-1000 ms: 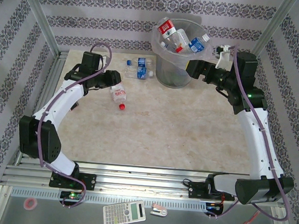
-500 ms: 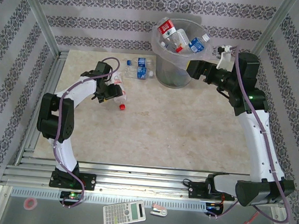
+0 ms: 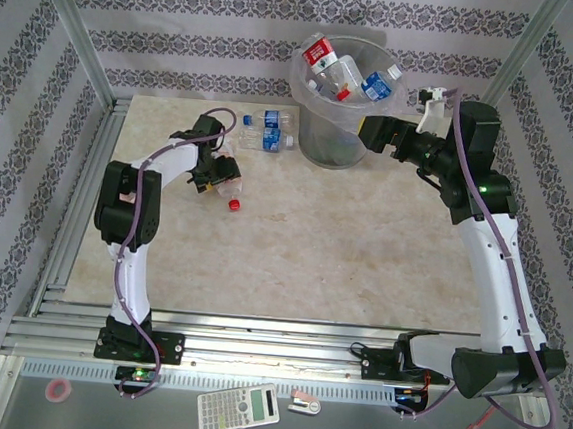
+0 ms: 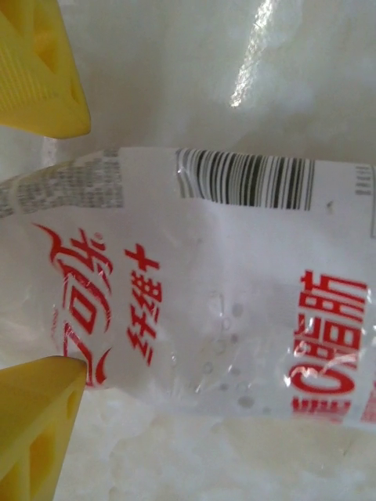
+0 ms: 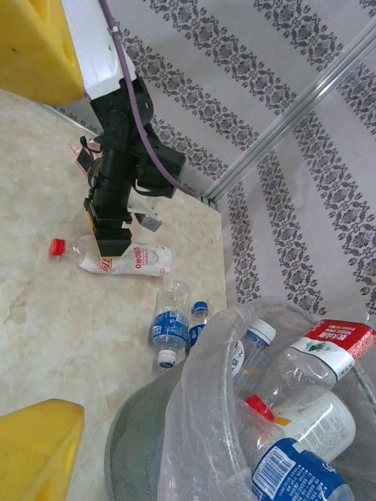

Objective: Throw the plastic bottles in the bin

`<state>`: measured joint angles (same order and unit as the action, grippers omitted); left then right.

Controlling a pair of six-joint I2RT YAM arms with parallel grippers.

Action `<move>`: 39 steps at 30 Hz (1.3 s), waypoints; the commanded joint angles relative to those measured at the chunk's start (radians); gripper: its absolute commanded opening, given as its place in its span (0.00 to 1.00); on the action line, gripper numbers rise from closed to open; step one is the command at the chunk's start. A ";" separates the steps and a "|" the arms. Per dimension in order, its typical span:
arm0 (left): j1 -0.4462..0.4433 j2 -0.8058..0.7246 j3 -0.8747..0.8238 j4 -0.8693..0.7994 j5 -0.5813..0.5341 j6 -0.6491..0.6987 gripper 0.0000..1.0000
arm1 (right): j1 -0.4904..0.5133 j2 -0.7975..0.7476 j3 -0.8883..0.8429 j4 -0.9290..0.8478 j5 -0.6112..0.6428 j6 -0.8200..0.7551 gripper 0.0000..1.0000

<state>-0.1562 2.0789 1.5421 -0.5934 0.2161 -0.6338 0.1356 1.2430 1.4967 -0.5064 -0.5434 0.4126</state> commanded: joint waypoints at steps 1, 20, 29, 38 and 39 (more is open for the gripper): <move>-0.005 0.026 0.020 0.001 -0.017 -0.030 0.74 | 0.010 -0.014 0.003 -0.009 -0.014 -0.021 0.97; -0.005 -0.050 -0.076 0.039 -0.021 0.072 0.21 | 0.010 0.027 0.025 0.005 -0.017 -0.011 0.96; -0.010 -0.155 -0.163 0.118 0.007 0.098 0.07 | 0.013 0.021 0.012 0.009 -0.011 0.000 0.96; -0.048 -0.412 -0.293 0.275 0.123 0.190 0.07 | 0.030 0.040 0.012 0.012 -0.049 0.012 0.96; -0.048 -0.438 -0.304 0.284 0.141 0.189 0.06 | 0.033 0.044 0.012 0.014 -0.056 0.014 0.96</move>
<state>-0.1925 1.7229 1.2598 -0.4026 0.2909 -0.4969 0.1551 1.2728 1.4967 -0.5053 -0.5594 0.4168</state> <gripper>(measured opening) 0.157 0.960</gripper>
